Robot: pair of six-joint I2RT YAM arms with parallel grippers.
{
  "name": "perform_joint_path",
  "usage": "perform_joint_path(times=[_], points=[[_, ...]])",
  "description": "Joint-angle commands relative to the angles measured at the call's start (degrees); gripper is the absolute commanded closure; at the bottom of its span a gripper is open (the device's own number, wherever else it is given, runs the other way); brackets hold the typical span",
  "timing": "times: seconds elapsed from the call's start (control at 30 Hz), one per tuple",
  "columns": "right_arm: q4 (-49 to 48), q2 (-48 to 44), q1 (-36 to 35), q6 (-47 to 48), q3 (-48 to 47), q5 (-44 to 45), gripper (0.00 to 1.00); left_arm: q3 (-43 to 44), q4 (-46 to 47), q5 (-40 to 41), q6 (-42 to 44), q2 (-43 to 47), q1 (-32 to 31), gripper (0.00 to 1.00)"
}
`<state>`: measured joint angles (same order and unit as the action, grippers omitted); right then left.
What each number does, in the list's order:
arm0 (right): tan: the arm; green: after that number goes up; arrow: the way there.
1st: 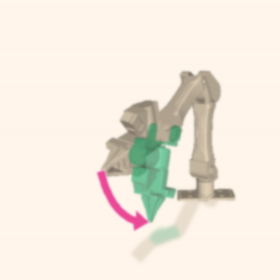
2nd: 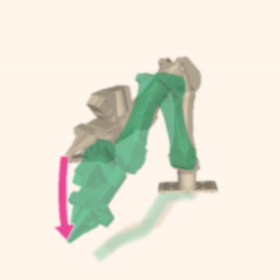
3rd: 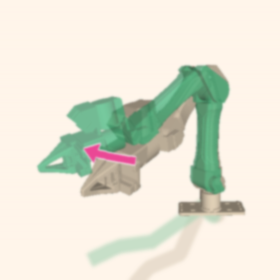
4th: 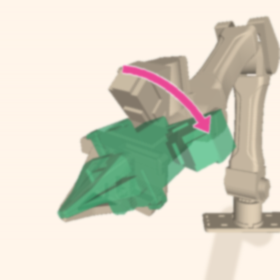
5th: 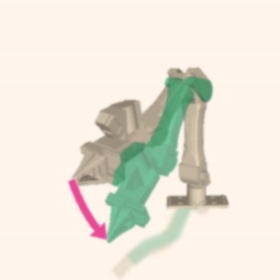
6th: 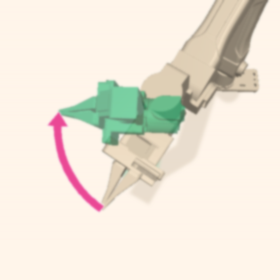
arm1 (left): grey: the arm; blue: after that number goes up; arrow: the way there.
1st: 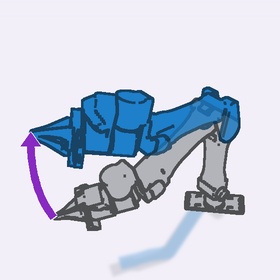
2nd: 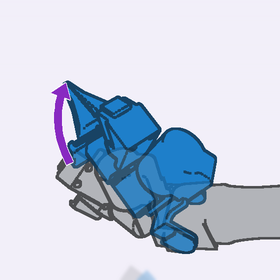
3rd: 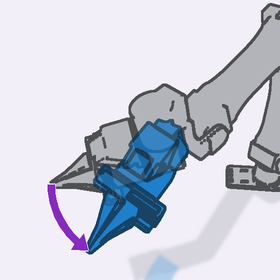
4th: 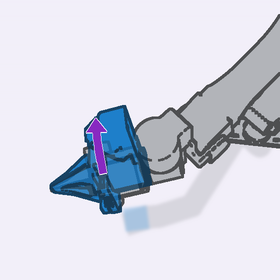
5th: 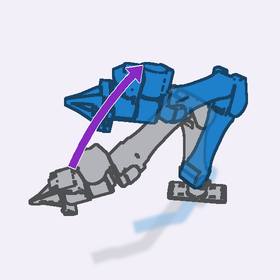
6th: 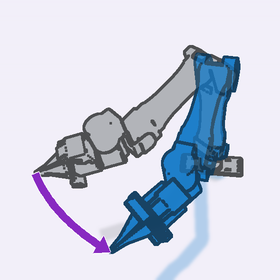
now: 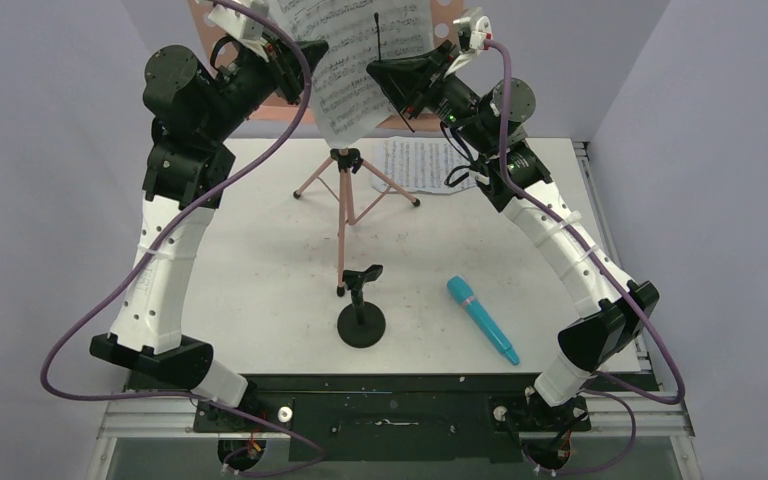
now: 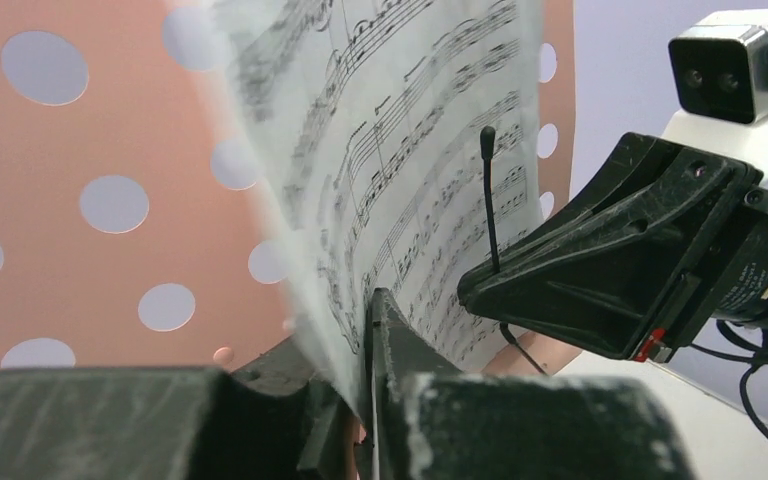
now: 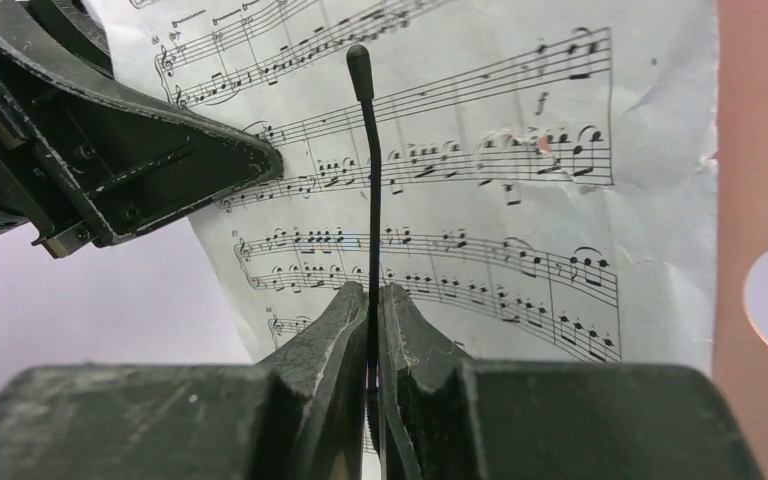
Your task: Set up the instrument practice props
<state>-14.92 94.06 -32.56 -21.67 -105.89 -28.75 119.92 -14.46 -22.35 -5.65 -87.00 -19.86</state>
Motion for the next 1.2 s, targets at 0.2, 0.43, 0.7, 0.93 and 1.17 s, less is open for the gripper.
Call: perform_joint_path(times=[0.2, 0.43, 0.7, 0.93, 1.17], points=[[-4.99, -4.12, -0.15, -0.39, 0.02, -1.59, 0.95, 11.69, 3.65, -6.73, -0.32, -6.55, 0.24, 1.0], [-4.54, -4.13, -0.09, 0.21, -0.49, -1.58, 0.95, 15.07, 5.37, -10.69, -2.17, -9.67, 0.23, 1.0], [-4.37, -3.8, -0.18, 0.18, -0.86, -1.68, 0.95, 14.55, 4.44, -10.44, -1.28, -9.82, 0.26, 0.89], [-4.09, -3.71, -0.21, -0.21, -1.11, -1.17, 0.95, 13.24, 3.25, -7.54, 0.12, -8.84, 0.26, 0.66], [-4.14, -3.68, -0.21, -0.17, -0.73, -1.06, 0.95, 7.54, 3.29, -1.27, 2.47, -4.55, 0.3, 0.54]])
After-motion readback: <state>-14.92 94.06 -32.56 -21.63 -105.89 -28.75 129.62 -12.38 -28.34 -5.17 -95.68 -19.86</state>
